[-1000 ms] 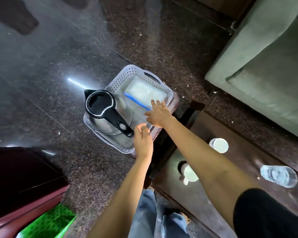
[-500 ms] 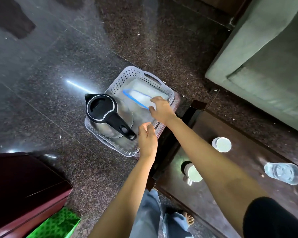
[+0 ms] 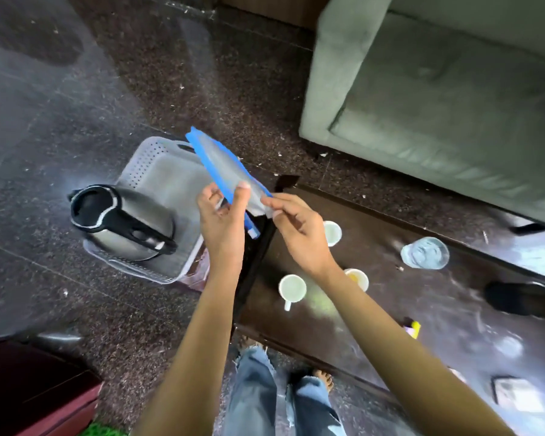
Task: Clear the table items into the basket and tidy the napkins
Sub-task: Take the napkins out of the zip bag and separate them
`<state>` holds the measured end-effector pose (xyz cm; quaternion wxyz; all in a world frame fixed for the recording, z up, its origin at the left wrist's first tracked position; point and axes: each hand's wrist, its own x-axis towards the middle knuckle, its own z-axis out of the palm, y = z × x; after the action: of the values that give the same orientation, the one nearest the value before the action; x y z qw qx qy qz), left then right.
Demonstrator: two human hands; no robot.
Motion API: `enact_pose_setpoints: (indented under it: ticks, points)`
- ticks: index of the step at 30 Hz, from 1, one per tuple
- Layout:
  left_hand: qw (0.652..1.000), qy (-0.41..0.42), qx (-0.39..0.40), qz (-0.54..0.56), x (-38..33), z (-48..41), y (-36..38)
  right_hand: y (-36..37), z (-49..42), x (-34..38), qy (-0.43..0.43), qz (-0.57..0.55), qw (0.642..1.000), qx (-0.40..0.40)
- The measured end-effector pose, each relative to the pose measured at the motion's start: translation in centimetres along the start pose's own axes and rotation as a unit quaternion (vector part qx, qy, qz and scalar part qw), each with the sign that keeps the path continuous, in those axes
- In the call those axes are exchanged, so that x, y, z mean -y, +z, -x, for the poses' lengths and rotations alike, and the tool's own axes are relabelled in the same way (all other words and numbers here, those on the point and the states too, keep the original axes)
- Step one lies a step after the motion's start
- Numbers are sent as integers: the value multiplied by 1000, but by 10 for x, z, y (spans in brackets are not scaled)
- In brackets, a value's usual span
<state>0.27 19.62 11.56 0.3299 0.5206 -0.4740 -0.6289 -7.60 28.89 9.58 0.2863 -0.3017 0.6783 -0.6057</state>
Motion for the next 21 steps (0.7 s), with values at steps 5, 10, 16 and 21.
enact_pose_setpoints:
  ticks: [5, 10, 16, 21]
  points:
    - [988, 71, 21, -137, 33, 61, 44, -66, 66, -8, 59, -42, 995, -65]
    - [950, 143, 47, -272, 65, 129, 84, -130, 125, -20, 182, 222, 952, -108]
    - [883, 225, 146, -384, 99, 198, 115, -177, 165, -1, 110, 251, 953, -128]
    - [824, 298, 166, -452, 116, 228, 127, -218, 164, -36, 342, -14, 934, -102]
